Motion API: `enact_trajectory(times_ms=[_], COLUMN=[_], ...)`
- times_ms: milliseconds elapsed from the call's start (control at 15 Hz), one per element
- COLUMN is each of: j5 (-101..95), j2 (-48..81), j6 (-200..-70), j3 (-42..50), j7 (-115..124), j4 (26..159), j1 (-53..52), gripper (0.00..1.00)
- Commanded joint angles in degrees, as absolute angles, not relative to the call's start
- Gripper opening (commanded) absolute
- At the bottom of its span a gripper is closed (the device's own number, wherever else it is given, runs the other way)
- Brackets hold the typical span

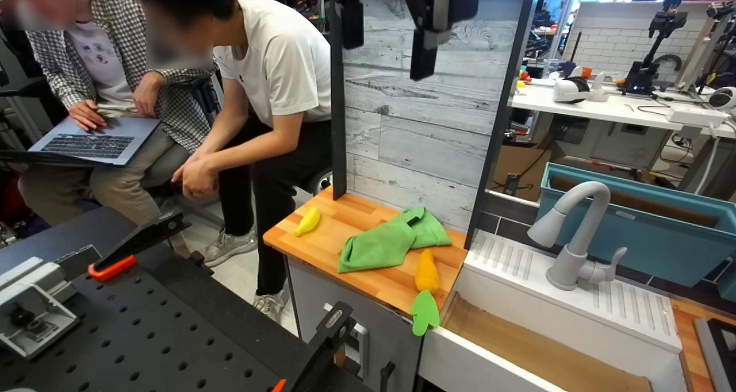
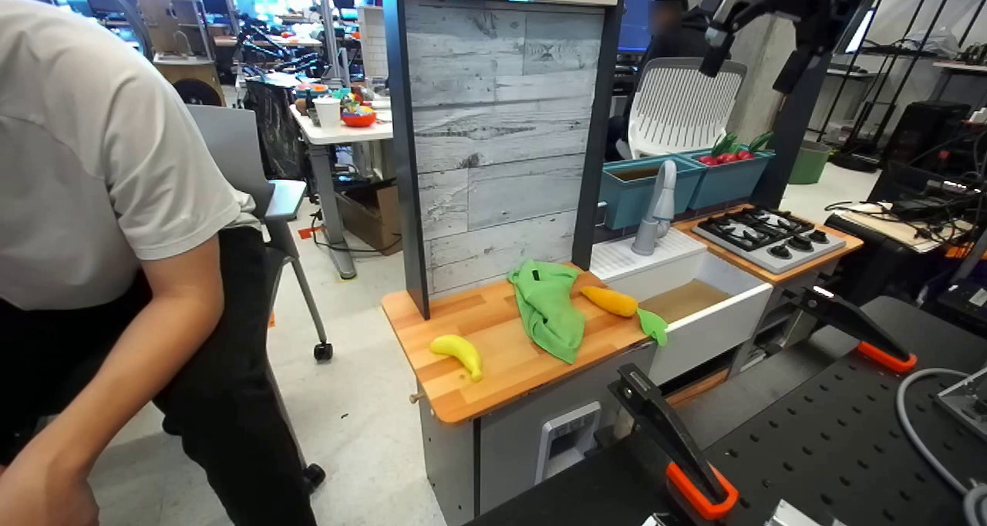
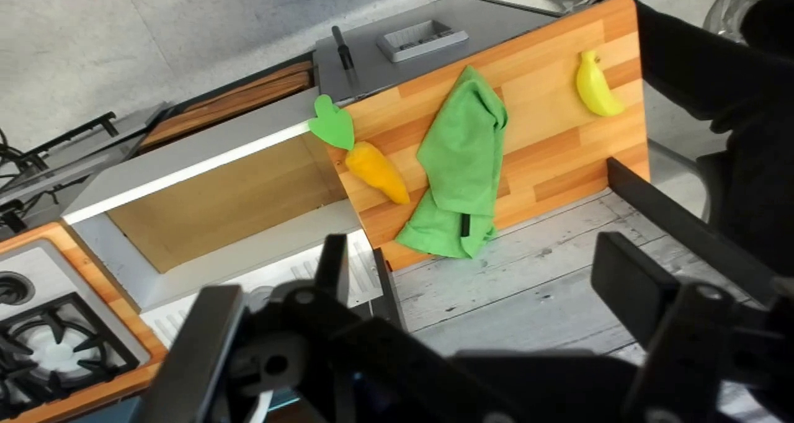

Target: Turn the tap nozzle to the left

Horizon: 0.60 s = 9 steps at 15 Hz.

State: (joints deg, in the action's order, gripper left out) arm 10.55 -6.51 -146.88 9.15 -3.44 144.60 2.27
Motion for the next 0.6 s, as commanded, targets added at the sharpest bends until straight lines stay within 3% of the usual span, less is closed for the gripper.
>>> enact_trajectory(times_ms=[0,533], j5=[11.5,17.5], j2=[2.3,21.3], j6=[-151.4,-145.8], j3=[8.9,7.7], j7=[-2.5,-3.2], j4=[140.3,120.5], j1=[4.2,11.6], gripper=[1.00,1.00])
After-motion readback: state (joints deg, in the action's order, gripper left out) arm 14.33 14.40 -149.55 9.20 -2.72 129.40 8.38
